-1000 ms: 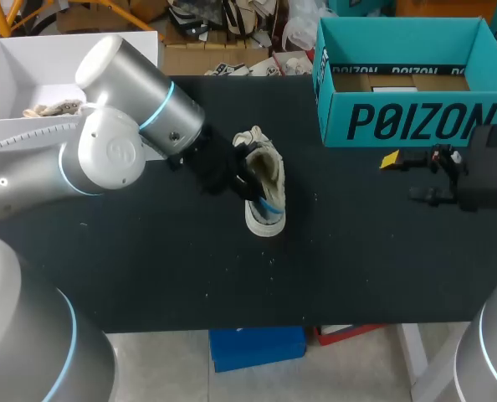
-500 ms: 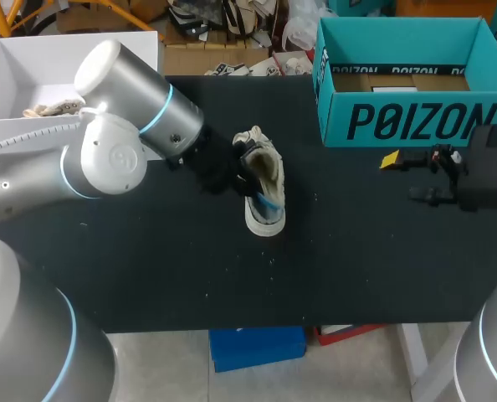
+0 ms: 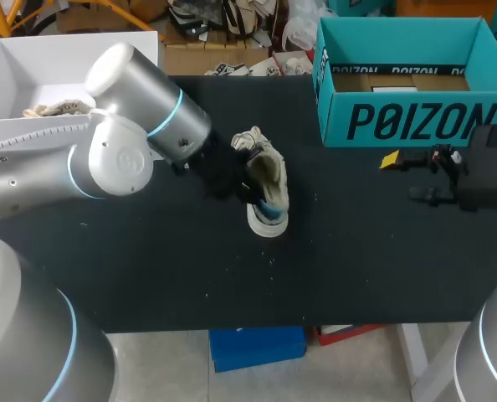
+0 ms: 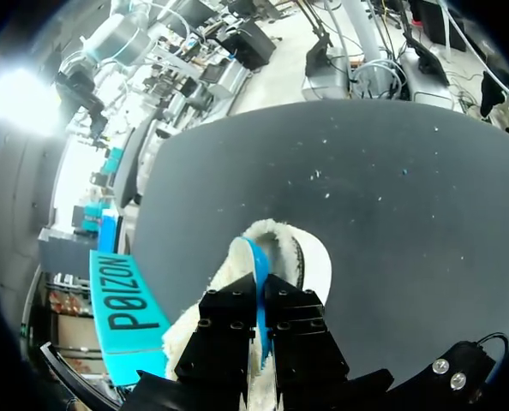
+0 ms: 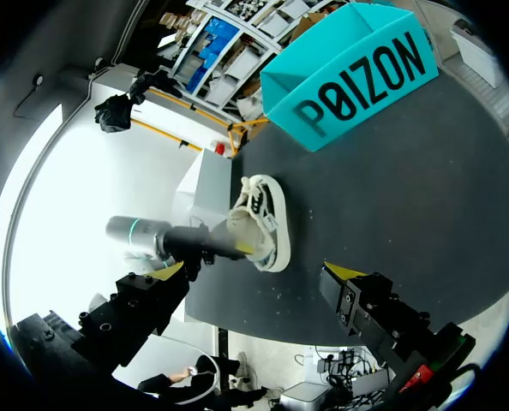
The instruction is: Take the shoe out of the shoebox, open the shoe tongue, remove and reinsert the insole, then place the shoe into the shoebox
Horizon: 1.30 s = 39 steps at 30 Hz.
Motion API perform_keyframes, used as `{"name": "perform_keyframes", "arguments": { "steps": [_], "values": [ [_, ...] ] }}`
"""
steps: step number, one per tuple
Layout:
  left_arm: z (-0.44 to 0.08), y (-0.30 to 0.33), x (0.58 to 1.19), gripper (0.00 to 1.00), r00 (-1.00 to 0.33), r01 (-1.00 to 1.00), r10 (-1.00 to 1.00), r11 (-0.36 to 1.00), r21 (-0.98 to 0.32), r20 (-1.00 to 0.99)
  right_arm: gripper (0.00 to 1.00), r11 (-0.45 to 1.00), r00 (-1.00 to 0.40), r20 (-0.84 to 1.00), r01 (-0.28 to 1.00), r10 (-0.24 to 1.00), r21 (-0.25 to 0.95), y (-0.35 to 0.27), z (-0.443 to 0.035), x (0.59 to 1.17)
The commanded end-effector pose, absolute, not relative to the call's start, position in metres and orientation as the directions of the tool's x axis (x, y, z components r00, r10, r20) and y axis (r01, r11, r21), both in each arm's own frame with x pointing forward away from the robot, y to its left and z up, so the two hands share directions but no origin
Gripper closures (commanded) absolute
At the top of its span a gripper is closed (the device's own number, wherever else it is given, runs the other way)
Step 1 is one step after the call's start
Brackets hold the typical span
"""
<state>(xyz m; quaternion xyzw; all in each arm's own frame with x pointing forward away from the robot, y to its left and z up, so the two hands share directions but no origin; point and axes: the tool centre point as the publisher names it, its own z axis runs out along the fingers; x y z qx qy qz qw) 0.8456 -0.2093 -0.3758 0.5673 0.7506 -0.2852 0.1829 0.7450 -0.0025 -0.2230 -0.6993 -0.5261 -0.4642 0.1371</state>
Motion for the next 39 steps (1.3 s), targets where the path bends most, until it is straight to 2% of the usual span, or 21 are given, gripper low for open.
{"name": "perform_keyframes", "arguments": {
  "steps": [1,4,6,10,11,16,17,20,21,39],
  "values": [
    [-0.385,-0.212,0.845,1.00,-0.295,0.954,0.758,0.201,-0.222,-0.582,0.00,-0.409,0.016,0.793,0.863,0.608,0.296,-0.002,-0.223,0.745],
    [-0.389,-0.212,0.843,0.99,-0.291,0.954,0.774,0.195,-0.226,-0.563,0.00,-0.409,0.016,0.793,0.863,0.608,0.296,-0.002,-0.223,0.745],
    [-0.388,-0.211,0.841,0.73,-0.287,0.955,0.776,0.186,-0.231,-0.561,0.00,-0.409,0.016,0.793,0.863,0.608,0.296,-0.002,-0.223,0.745],
    [-0.374,-0.207,0.836,0.57,-0.271,0.958,0.773,0.158,-0.239,-0.574,0.00,-0.409,0.016,0.793,0.863,0.608,0.296,-0.002,-0.223,0.745],
    [-0.368,-0.205,0.834,0.56,-0.262,0.961,0.771,0.152,-0.233,-0.580,0.00,-0.409,0.016,0.793,0.863,0.608,0.296,-0.002,-0.223,0.745],
    [-0.348,-0.195,0.830,0.60,-0.233,0.970,0.766,0.137,-0.202,-0.599,0.00,-0.409,0.016,0.793,0.863,0.608,0.296,-0.002,-0.223,0.745],
    [-0.346,-0.194,0.830,0.65,-0.231,0.971,0.764,0.138,-0.197,-0.602,0.00,-0.409,0.016,0.793,0.863,0.608,0.296,-0.002,-0.223,0.745],
    [-0.345,-0.193,0.833,0.96,-0.229,0.972,0.766,0.144,-0.187,-0.601,0.00,-0.409,0.016,0.793,0.863,0.608,0.296,-0.002,-0.223,0.745],
    [-0.345,-0.193,0.833,1.00,-0.228,0.972,0.768,0.143,-0.186,-0.598,0.00,-0.409,0.016,0.793,0.863,0.608,0.296,-0.002,-0.223,0.745],
    [-0.373,-0.200,0.836,1.00,-0.200,0.976,0.850,0.126,-0.180,-0.487,0.00,-0.409,0.016,0.793,0.863,0.608,0.296,-0.002,-0.223,0.745]
  ]
}}
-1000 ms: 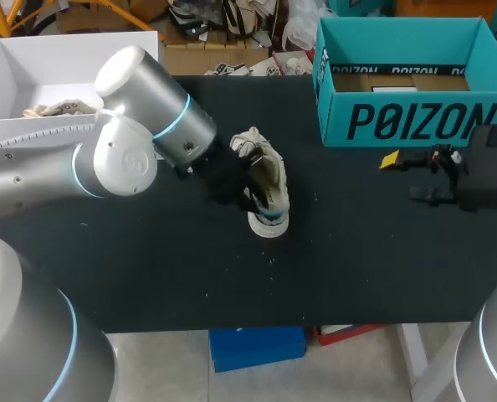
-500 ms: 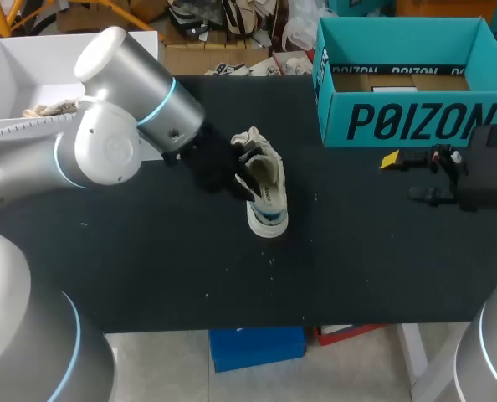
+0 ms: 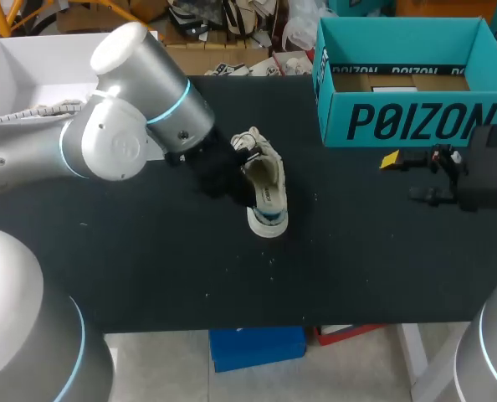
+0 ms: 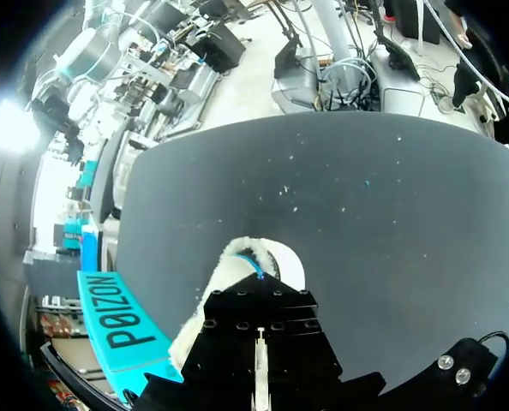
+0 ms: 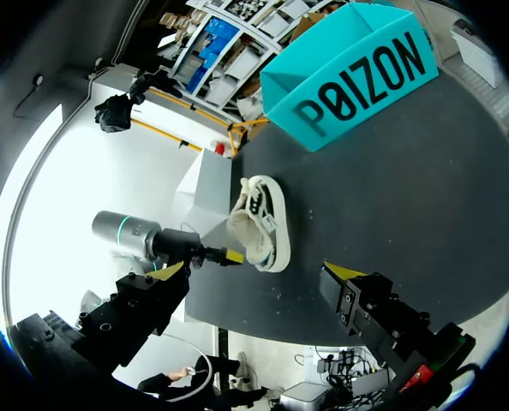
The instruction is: Take the shoe out of the shoebox, open the shoe tongue, remove and reinsert the insole, then place the shoe into the shoebox
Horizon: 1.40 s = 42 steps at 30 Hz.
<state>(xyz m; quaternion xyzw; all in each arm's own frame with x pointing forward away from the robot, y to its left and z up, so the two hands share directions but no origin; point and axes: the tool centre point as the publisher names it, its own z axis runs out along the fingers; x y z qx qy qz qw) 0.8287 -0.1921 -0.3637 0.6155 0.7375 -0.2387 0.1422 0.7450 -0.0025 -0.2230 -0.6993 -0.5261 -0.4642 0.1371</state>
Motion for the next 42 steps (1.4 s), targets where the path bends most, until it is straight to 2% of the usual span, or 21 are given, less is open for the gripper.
{"name": "perform_keyframes", "arguments": {
  "steps": [1,23,30,42],
  "values": [
    [-0.376,-0.201,0.837,1.00,-0.202,0.975,0.851,0.127,-0.184,-0.484,0.00,-0.409,0.016,0.793,0.863,0.608,0.296,-0.002,-0.223,0.745],
    [-0.385,-0.216,0.839,1.00,-0.143,0.977,0.909,0.068,-0.200,-0.391,0.00,-0.409,0.016,0.793,0.863,0.608,0.296,-0.002,-0.223,0.745],
    [-0.367,-0.213,0.838,1.00,-0.110,0.986,0.907,0.050,-0.156,-0.407,0.00,-0.409,0.016,0.793,0.863,0.608,0.296,-0.002,-0.223,0.745],
    [-0.387,-0.237,0.845,1.00,-0.056,0.996,0.935,0.028,-0.085,-0.351,0.00,-0.409,0.016,0.793,0.863,0.608,0.296,-0.002,-0.223,0.745]
  ]
}}
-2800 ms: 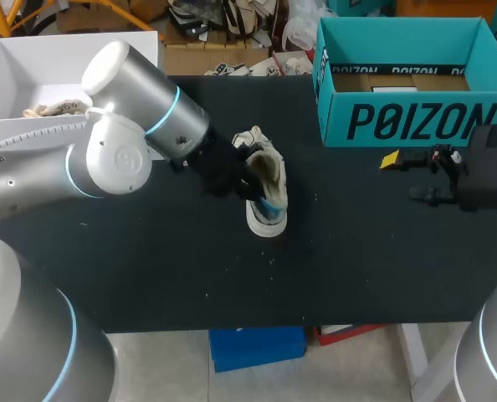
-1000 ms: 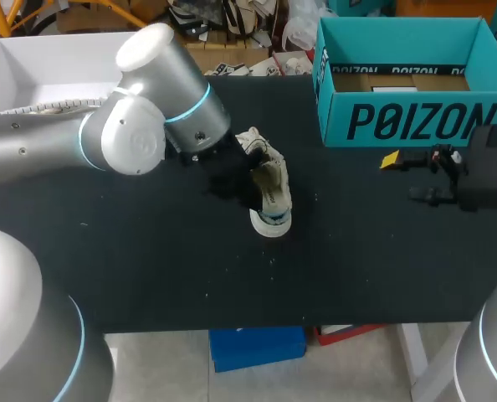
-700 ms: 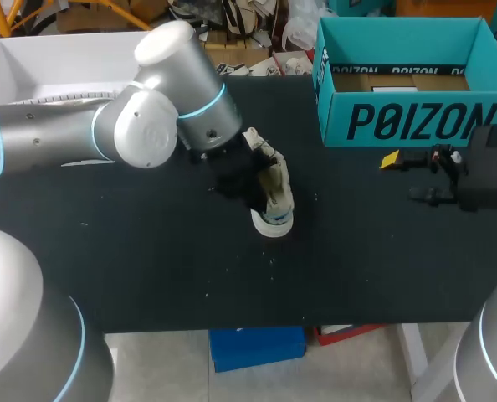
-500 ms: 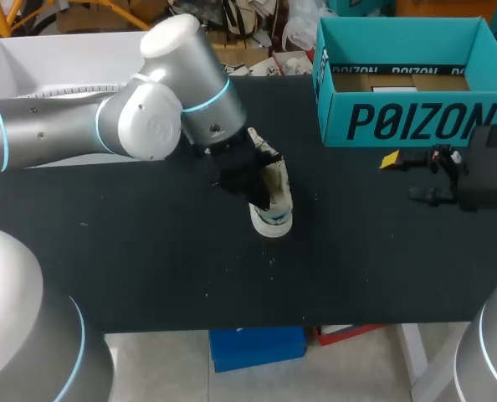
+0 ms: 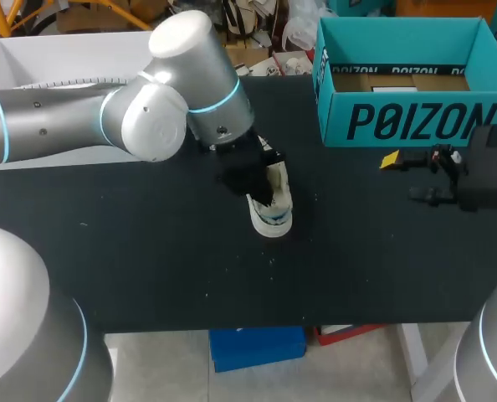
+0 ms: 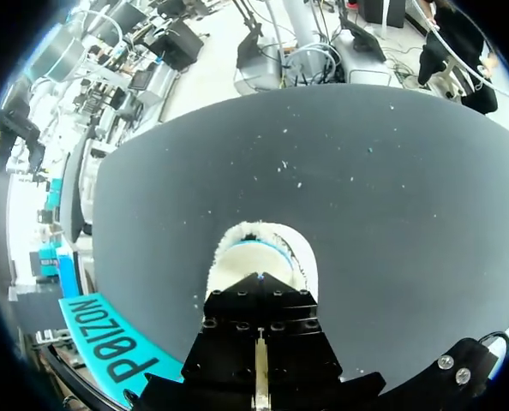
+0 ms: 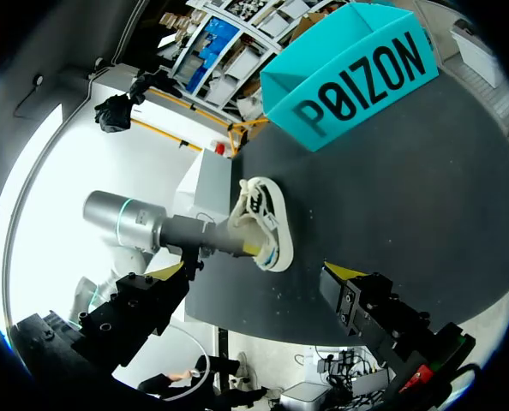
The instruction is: Take the shoe out of the shoebox, open the shoe tongue, remove and reinsert the insole, then place the shoe into the shoebox
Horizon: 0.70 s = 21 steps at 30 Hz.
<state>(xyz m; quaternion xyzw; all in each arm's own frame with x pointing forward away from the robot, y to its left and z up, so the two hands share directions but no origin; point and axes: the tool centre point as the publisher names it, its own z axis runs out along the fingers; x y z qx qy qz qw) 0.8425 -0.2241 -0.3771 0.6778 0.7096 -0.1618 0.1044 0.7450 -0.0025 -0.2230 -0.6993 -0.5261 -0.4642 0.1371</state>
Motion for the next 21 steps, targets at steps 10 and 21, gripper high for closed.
{"name": "perform_keyframes", "arguments": {
  "steps": [10,21],
  "values": [
    [-0.411,-0.244,0.846,1.00,-0.050,0.996,0.951,0.024,-0.087,-0.305,0.00,-0.409,0.016,0.793,0.863,0.608,0.296,-0.002,-0.223,0.745],
    [-0.426,-0.242,0.845,1.00,-0.053,0.995,0.965,0.028,-0.100,-0.258,0.00,-0.409,0.016,0.793,0.863,0.608,0.296,-0.002,-0.223,0.745]
  ]
}}
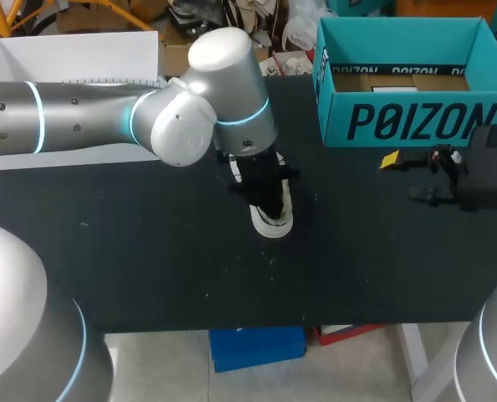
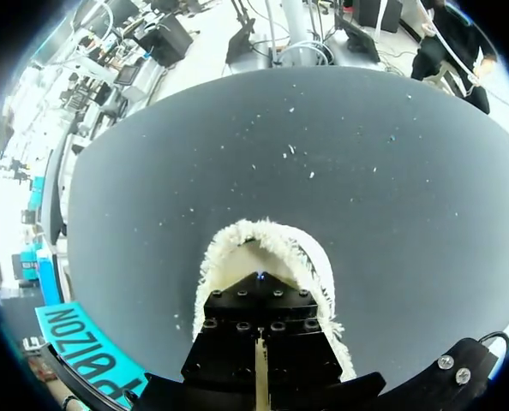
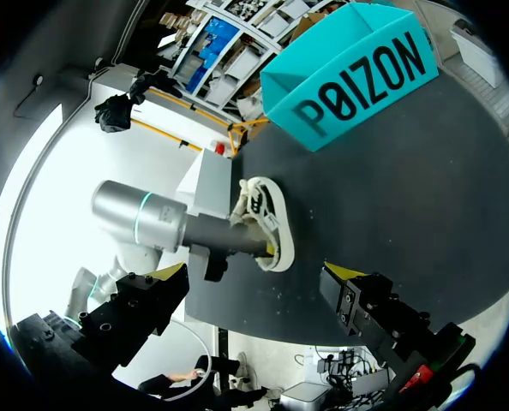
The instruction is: Take the shoe out of the shoebox, open the shoe tongue, remove and reinsert the insole, then place the shoe into the shoebox
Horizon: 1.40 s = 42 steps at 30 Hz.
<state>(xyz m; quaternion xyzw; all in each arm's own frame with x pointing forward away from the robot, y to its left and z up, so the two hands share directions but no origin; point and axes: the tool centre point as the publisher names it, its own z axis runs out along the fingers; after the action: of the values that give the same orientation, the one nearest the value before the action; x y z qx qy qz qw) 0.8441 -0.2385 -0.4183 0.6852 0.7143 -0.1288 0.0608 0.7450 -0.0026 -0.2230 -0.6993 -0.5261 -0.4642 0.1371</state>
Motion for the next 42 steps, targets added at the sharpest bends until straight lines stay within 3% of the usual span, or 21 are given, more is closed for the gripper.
{"name": "perform_keyframes", "arguments": {
  "steps": [1,16,17,18,21,23,26,42],
  "values": [
    [-0.423,-0.241,0.844,1.00,-0.053,0.995,0.964,0.028,-0.100,-0.259,0.00,-0.409,0.016,0.793,0.863,0.608,0.296,-0.002,-0.223,0.745],
    [-0.352,-0.209,0.845,1.00,-0.058,0.998,0.938,0.044,-0.048,-0.342,0.00,-0.409,0.016,0.793,0.863,0.608,0.296,-0.002,-0.223,0.745],
    [-0.347,-0.206,0.846,0.87,-0.060,0.998,0.936,0.048,-0.045,-0.347,0.00,-0.409,0.016,0.793,0.863,0.608,0.296,-0.002,-0.223,0.745],
    [-0.342,-0.204,0.847,0.81,-0.062,0.998,0.933,0.050,-0.042,-0.355,0.00,-0.409,0.016,0.793,0.863,0.608,0.296,-0.002,-0.223,0.745],
    [-0.328,-0.198,0.850,0.78,-0.065,0.998,0.930,0.057,-0.032,-0.361,0.00,-0.409,0.016,0.793,0.863,0.608,0.296,-0.002,-0.223,0.745],
    [-0.321,-0.193,0.853,0.67,-0.066,0.998,0.930,0.062,-0.024,-0.362,0.00,-0.409,0.016,0.793,0.863,0.608,0.296,-0.002,-0.223,0.745],
    [-0.314,-0.186,0.855,0.58,-0.067,0.998,0.932,0.068,-0.009,-0.356,0.00,-0.409,0.016,0.793,0.863,0.608,0.296,-0.002,-0.223,0.745],
    [-0.305,-0.151,0.872,0.49,-0.131,0.989,0.927,0.147,0.020,-0.352,0.00,-0.409,0.016,0.793,0.863,0.608,0.296,-0.002,-0.223,0.745]
  ]
}}
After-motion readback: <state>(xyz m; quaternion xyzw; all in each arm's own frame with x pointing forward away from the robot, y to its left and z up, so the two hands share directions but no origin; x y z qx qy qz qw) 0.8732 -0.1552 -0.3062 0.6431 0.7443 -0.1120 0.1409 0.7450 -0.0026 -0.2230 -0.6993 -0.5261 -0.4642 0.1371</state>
